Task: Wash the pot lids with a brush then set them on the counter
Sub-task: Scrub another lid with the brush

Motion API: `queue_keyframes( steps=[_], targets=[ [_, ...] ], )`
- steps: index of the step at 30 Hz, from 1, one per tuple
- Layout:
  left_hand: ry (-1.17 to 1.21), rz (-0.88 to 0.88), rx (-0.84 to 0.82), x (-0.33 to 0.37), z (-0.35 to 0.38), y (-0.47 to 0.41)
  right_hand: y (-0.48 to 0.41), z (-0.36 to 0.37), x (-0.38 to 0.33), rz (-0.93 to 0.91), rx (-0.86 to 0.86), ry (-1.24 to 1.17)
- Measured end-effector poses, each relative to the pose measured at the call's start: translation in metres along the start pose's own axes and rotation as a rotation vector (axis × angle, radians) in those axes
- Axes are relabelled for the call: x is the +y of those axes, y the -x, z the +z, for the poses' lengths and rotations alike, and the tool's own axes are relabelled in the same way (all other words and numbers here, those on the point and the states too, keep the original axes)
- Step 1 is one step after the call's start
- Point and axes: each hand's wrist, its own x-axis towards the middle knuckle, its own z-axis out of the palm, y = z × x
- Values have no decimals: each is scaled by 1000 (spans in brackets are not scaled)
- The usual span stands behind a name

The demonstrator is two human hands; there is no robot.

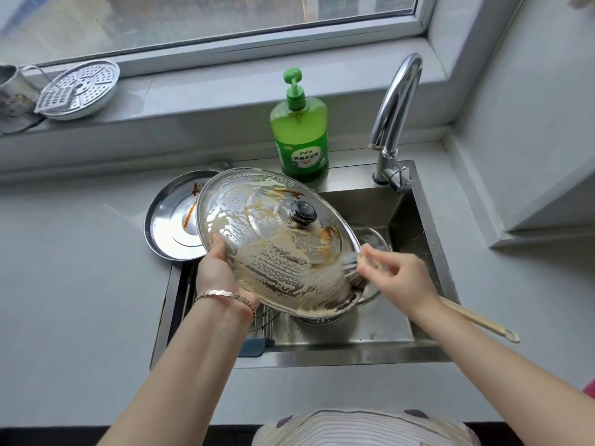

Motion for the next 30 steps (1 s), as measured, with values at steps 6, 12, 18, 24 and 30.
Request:
queue_keyframes(
  steps=[6, 12, 18, 24, 30],
  targets=[
    [-58, -9, -33, -7, 5, 9, 14, 15, -43, -233, -137, -54],
    [-90, 33, -76, -6, -2, 8, -17, 0, -28, 25, -37, 43],
    [-76, -16, -106, -4, -2, 9, -18, -7, -34, -23, -54, 44],
    [-125, -40, -105, -7, -3, 8, -13, 5, -48, -130, -120, 10],
    [-260, -46, -57, -1, -13, 2, -34, -19, -9, 172, -155, 179]
  ],
)
